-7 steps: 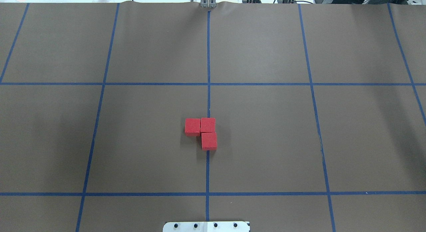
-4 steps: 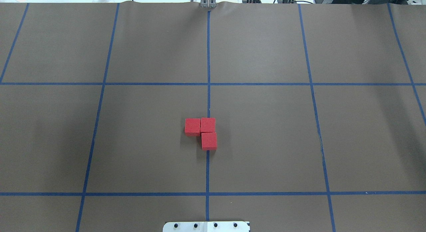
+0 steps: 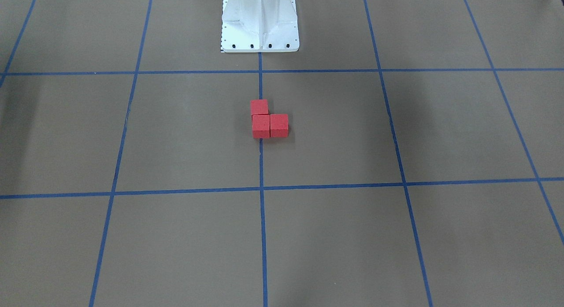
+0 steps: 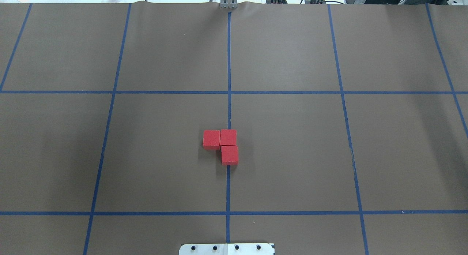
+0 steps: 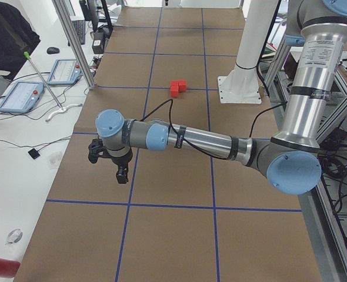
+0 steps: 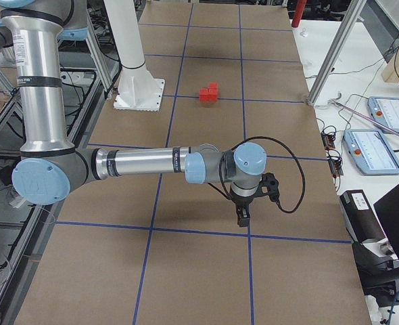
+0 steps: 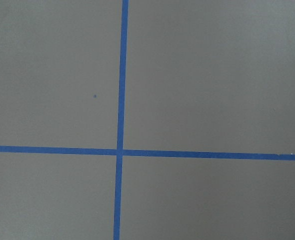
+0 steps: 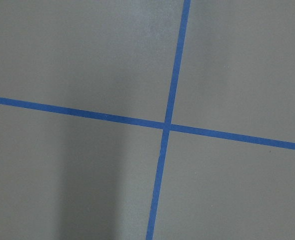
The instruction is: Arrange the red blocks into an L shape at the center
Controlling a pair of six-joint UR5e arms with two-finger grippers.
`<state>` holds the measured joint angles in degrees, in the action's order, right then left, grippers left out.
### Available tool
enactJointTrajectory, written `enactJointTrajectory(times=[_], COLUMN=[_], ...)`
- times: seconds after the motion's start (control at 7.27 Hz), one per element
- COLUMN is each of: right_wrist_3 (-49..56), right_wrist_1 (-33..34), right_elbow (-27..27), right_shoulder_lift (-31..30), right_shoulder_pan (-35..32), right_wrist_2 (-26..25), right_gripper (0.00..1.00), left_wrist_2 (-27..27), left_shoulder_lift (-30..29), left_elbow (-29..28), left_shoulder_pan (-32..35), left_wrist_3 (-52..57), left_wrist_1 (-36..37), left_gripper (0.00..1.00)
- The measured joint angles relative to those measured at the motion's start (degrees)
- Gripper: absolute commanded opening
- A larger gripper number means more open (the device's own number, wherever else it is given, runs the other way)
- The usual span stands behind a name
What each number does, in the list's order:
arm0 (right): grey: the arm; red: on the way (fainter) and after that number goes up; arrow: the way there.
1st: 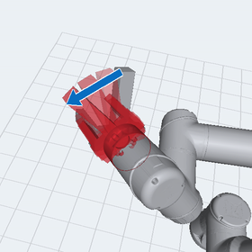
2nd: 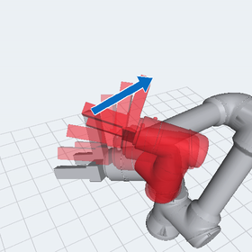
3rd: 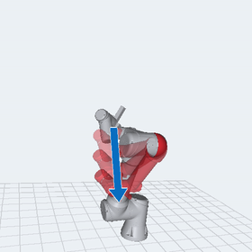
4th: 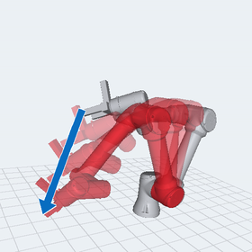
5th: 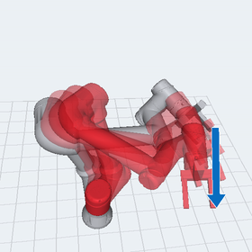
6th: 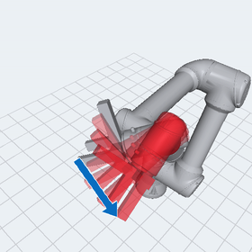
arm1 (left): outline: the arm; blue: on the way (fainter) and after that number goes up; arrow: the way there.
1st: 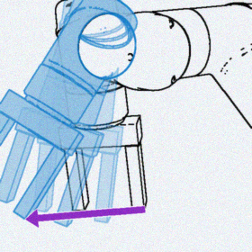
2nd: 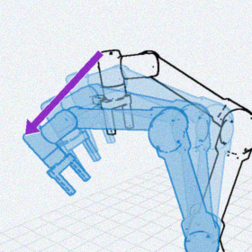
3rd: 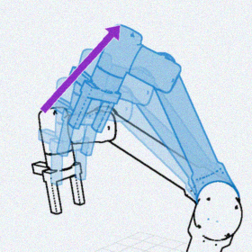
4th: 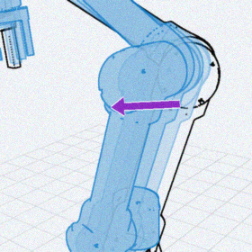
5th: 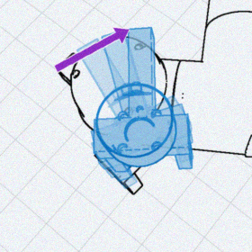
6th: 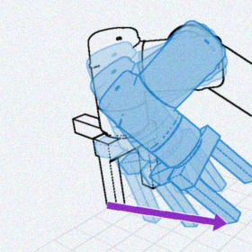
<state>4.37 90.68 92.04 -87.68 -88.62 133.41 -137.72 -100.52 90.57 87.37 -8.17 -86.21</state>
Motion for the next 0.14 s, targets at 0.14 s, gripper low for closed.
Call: enactJointTrajectory(times=[0.14], right_wrist_3=[-0.07], right_wrist_1=[-0.1], right_elbow=[-0.66], right_shoulder_lift=[0.02], right_shoulder_pan=[0.01], right_wrist_2=[-0.03], right_gripper=[1.0], left_wrist_2=[0.0], left_shoulder_lift=[-0.02], left_elbow=[0.22], left_shoulder_pan=[0.0], left_wrist_3=[-0.02], left_wrist_1=[0.0], left_gripper=[1.0])
